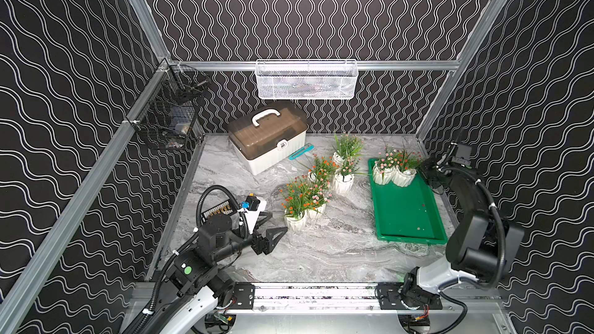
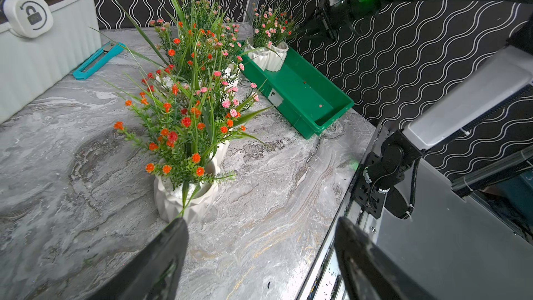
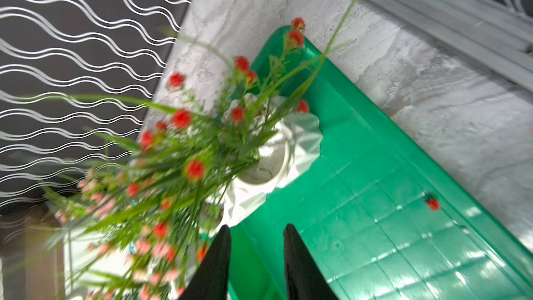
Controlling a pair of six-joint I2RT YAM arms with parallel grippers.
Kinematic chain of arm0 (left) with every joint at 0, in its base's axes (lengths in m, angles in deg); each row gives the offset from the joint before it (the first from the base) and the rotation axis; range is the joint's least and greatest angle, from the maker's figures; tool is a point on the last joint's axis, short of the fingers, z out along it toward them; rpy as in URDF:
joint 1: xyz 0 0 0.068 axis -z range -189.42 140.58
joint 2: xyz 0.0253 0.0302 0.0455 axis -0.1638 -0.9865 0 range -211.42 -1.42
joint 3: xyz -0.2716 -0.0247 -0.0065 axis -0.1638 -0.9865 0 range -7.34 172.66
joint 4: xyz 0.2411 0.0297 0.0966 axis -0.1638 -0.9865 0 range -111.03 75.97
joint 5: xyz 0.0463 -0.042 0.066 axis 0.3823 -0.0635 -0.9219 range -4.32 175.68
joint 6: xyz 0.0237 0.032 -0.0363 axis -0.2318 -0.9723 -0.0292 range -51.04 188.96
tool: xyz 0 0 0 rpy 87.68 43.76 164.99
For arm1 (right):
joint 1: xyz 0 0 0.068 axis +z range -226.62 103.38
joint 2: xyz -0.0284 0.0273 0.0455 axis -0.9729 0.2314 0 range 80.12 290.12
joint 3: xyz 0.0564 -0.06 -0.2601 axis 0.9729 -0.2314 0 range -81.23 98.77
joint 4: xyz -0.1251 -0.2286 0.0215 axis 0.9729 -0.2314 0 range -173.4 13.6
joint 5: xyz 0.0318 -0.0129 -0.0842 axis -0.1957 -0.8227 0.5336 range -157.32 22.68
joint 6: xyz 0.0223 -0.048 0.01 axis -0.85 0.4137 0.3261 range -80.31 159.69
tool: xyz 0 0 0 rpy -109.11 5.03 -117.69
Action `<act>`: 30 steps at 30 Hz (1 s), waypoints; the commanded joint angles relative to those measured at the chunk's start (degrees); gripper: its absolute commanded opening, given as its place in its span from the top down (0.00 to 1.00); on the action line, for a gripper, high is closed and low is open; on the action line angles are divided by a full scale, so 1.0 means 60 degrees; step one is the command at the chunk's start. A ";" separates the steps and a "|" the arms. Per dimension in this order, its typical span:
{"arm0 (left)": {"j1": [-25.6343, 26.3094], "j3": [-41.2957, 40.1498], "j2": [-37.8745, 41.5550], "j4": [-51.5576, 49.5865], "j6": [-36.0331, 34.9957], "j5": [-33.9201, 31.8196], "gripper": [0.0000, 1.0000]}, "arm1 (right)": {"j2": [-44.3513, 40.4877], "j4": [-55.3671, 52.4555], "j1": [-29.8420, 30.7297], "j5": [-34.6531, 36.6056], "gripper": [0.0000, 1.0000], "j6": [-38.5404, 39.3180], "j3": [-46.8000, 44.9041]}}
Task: Put the potted gypsophila into the storage box
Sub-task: Place the baby's breath potted plant at the storage box.
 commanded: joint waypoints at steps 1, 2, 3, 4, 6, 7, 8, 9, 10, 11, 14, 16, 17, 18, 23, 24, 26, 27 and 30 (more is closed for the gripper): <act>-0.0011 0.0119 -0.0053 0.0175 -0.0065 0.0073 0.17 | -0.0912 -0.0240 0.0006 -0.0145 0.65 0.0185 -0.0221; -0.0003 0.0119 -0.0063 0.0168 -0.0059 0.0077 0.17 | -0.1244 -0.0378 0.0009 -0.0172 0.65 0.0236 -0.0251; -0.0014 0.0136 -0.0078 0.0154 -0.0051 0.0081 0.17 | -0.1578 -0.0480 0.0024 -0.0285 0.65 0.0262 -0.0283; -0.0012 0.0134 -0.0085 0.0146 -0.0051 0.0077 0.17 | -0.1849 -0.0547 0.0019 -0.0418 0.65 0.0284 -0.0307; -0.0006 0.0161 -0.0092 0.0104 -0.0052 0.0064 0.17 | -0.2388 -0.0830 0.0045 -0.0636 0.65 0.0429 -0.0312; -0.0026 0.0163 -0.0099 0.0095 -0.0040 0.0062 0.17 | -0.2595 -0.0937 0.0096 -0.0797 0.64 0.0493 -0.0323; -0.0028 0.0177 -0.0099 0.0088 -0.0036 0.0063 0.17 | -0.2833 -0.1031 0.0142 -0.0985 0.63 0.0569 -0.0346; -0.0040 0.0177 -0.0103 0.0088 -0.0036 0.0073 0.17 | -0.3022 -0.1132 0.0247 -0.1161 0.63 0.0624 -0.0367; -0.0069 0.0177 -0.0093 0.0088 -0.0044 0.0065 0.17 | -0.3149 -0.1227 0.0358 -0.1343 0.63 0.0680 -0.0372; -0.0079 0.0177 -0.0088 0.0091 -0.0018 0.0062 0.17 | -0.3240 -0.1410 0.0493 -0.1553 0.63 0.0790 -0.0335; -0.0171 0.0177 -0.0099 0.0088 0.0005 0.0070 0.17 | -0.3420 -0.1828 0.1029 -0.2162 0.63 0.1035 -0.0303; -0.0219 0.0192 -0.0108 0.0073 0.0008 0.0079 0.17 | -0.3534 -0.1894 0.1437 -0.2525 0.63 0.1126 -0.0423; -0.0244 0.0192 -0.0115 0.0073 0.0008 0.0077 0.17 | -0.3567 -0.1970 0.1634 -0.2672 0.63 0.1163 -0.0463; -0.0274 0.0192 -0.0120 0.0059 0.0006 0.0086 0.17 | -0.3605 -0.1995 0.1801 -0.2840 0.63 0.1187 -0.0533; -0.0322 0.0206 -0.0143 0.0044 0.0004 0.0043 0.17 | -0.3732 -0.1992 0.2374 -0.3469 0.63 0.1362 -0.1027; -0.0320 0.0207 -0.0168 0.0031 0.0011 0.0049 0.17 | -0.3712 -0.2022 0.2492 -0.3426 0.63 0.1404 -0.1086; -0.0334 0.0221 -0.0188 0.0015 0.0024 0.0034 0.17 | -0.3644 -0.2105 0.2684 -0.3417 0.63 0.1522 -0.1170; -0.0350 0.0236 -0.0212 -0.0007 0.0036 0.0026 0.17 | -0.3591 -0.2113 0.2785 -0.3424 0.63 0.1553 -0.1235; -0.0388 0.0265 -0.0294 -0.0066 0.0051 -0.0033 0.17 | -0.3494 -0.2032 0.3127 -0.3316 0.63 0.1582 -0.1400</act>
